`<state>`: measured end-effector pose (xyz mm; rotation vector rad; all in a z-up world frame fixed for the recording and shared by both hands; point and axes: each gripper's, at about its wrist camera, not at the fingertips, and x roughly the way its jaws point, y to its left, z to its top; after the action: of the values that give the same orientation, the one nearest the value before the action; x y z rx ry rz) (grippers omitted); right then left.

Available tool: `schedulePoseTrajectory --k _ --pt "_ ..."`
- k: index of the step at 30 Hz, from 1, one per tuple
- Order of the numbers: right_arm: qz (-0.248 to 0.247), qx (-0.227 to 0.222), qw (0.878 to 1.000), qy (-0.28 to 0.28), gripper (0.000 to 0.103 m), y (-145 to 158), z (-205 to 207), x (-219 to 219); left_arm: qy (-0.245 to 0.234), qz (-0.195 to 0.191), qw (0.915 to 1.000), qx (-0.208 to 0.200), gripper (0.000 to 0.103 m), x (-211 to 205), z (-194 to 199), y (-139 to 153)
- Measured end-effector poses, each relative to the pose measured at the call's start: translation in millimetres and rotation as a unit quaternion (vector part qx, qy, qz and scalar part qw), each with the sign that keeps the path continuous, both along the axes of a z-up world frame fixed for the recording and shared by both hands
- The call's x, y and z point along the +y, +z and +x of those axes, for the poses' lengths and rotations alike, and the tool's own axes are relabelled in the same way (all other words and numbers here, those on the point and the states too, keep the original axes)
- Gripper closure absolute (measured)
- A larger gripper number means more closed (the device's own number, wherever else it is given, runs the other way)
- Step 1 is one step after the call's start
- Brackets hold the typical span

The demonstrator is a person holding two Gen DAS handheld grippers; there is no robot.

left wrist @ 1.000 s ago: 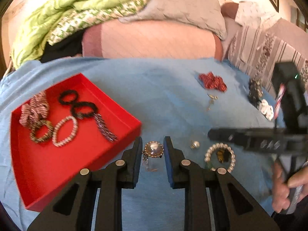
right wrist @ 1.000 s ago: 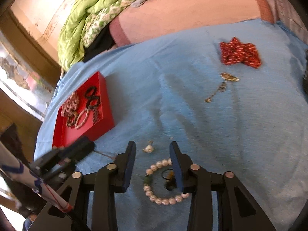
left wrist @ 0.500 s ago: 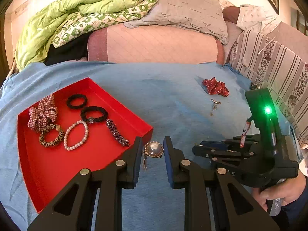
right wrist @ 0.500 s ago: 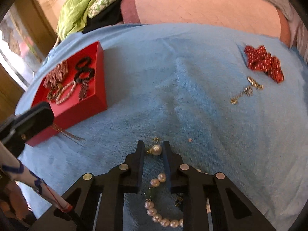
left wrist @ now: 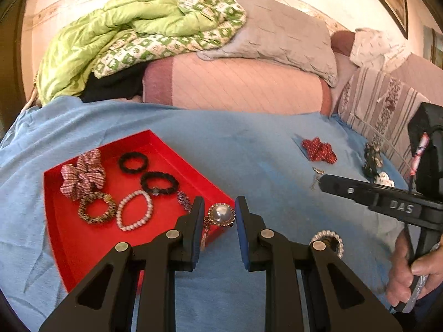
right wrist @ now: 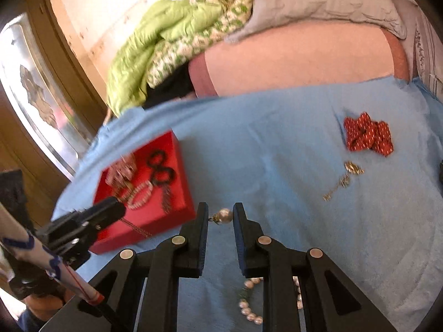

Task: Organize jewelry
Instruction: 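Carry the pendant and earring into the red tray and open both grippers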

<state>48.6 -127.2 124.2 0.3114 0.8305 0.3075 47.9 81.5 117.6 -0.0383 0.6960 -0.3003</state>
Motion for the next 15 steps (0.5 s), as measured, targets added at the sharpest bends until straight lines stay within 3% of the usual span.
schedulePoseTrajectory --k 7,15 --pt "0.021 -0.013 0.999 0.023 0.084 10 3 26 0.037 0.004 0.9993 -0.006 0.081 33 6 4" --pt "0.042 0.0 0.998 0.052 0.084 0 19 69 0.073 0.006 0.9973 0.008 0.081 78 12 -2"
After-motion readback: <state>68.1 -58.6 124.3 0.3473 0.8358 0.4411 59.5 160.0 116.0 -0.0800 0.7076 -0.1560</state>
